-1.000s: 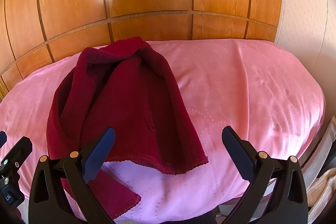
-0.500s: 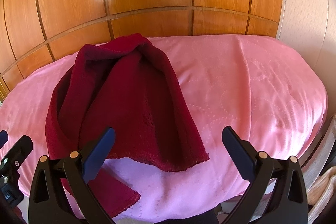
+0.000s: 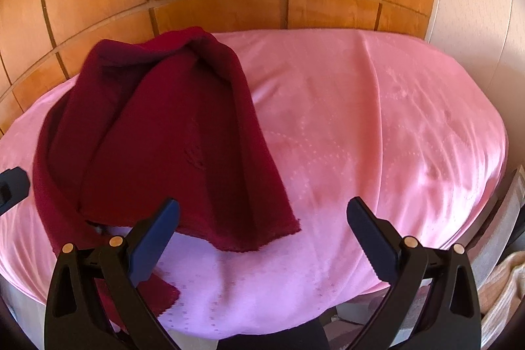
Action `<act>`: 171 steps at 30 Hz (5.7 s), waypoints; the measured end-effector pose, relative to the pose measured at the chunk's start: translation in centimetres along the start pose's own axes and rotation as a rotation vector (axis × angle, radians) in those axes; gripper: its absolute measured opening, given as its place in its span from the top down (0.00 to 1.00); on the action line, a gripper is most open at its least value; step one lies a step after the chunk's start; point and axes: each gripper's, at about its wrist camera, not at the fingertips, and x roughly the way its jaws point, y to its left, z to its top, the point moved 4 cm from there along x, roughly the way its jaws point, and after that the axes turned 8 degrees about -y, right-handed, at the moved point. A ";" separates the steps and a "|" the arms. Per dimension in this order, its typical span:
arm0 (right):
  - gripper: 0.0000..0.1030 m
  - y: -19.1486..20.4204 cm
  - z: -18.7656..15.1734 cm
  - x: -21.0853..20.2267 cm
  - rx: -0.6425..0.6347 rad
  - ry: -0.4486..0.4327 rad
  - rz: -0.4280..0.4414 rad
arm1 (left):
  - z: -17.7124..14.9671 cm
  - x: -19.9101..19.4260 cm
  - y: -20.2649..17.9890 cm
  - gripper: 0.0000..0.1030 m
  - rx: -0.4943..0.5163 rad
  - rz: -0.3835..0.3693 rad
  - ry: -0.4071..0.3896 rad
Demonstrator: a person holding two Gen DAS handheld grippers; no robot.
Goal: Fold small clothes
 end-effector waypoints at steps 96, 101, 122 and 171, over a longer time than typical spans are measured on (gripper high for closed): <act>0.93 -10.0 6.4 -2.6 -0.093 0.114 0.391 | 3.9 -4.0 18.3 0.94 -0.346 -0.100 -0.043; 0.93 -13.7 1.6 0.2 -0.074 0.275 0.306 | -0.2 -6.0 17.6 0.98 -0.355 -0.070 0.026; 0.93 -13.1 -2.6 2.0 -0.152 0.344 0.220 | -9.4 -0.4 14.0 1.00 -0.418 -0.103 0.193; 0.02 8.6 -1.6 6.7 -0.189 0.282 0.576 | 1.2 -5.3 50.4 0.99 -0.580 0.870 -0.070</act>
